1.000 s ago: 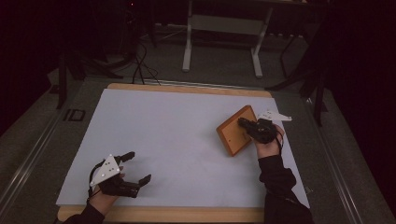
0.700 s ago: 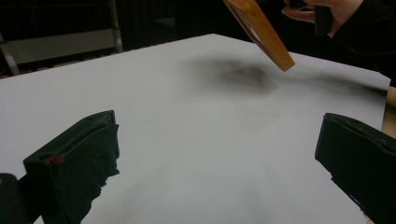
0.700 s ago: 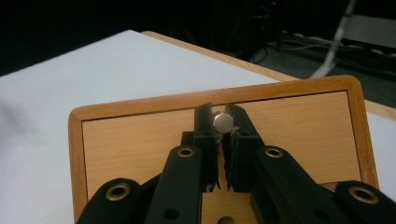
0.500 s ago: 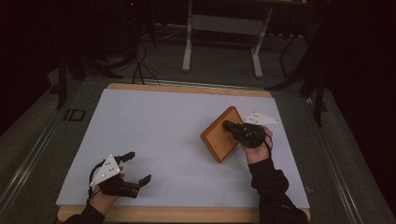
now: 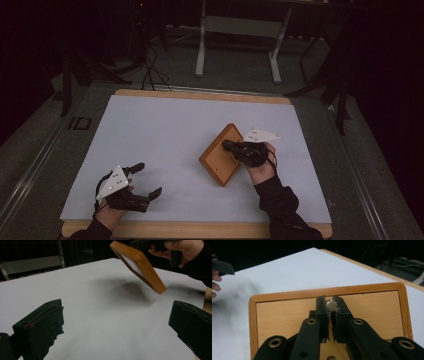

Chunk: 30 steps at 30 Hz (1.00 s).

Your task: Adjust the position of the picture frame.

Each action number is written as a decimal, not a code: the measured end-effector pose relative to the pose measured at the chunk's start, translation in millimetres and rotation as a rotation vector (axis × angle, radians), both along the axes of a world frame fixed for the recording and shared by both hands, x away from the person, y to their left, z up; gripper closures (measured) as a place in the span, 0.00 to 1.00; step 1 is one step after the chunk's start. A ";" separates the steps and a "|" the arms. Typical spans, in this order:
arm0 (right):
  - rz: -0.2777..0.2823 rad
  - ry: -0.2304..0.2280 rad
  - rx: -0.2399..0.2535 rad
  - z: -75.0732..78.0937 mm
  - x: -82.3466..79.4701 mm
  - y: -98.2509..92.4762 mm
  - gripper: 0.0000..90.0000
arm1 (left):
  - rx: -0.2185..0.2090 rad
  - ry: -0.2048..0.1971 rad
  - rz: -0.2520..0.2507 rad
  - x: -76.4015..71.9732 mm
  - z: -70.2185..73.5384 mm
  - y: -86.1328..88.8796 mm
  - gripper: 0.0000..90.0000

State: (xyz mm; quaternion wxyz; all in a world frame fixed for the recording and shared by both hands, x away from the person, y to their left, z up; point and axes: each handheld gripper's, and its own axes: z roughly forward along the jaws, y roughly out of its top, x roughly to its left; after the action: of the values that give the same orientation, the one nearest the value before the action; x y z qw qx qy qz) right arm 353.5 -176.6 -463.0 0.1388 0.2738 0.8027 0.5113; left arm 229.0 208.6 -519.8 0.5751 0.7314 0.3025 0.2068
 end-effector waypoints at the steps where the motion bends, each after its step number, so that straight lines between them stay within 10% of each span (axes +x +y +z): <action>1: 0.004 0.002 -0.002 -1.6 -0.5 1.7 0.94 | 0.000 0.000 0.000 0.1 0.0 0.1 0.00; 30: 0.053 0.075 -0.115 -48.4 25.5 62.6 0.94 | 0.007 0.003 -0.011 -0.3 -0.2 0.5 0.00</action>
State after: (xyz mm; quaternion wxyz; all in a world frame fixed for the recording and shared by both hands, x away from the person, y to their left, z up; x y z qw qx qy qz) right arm 379.0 -114.0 -511.4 0.1108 0.2630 0.8423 0.4572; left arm 228.7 209.1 -520.0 0.5735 0.7352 0.2985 0.2036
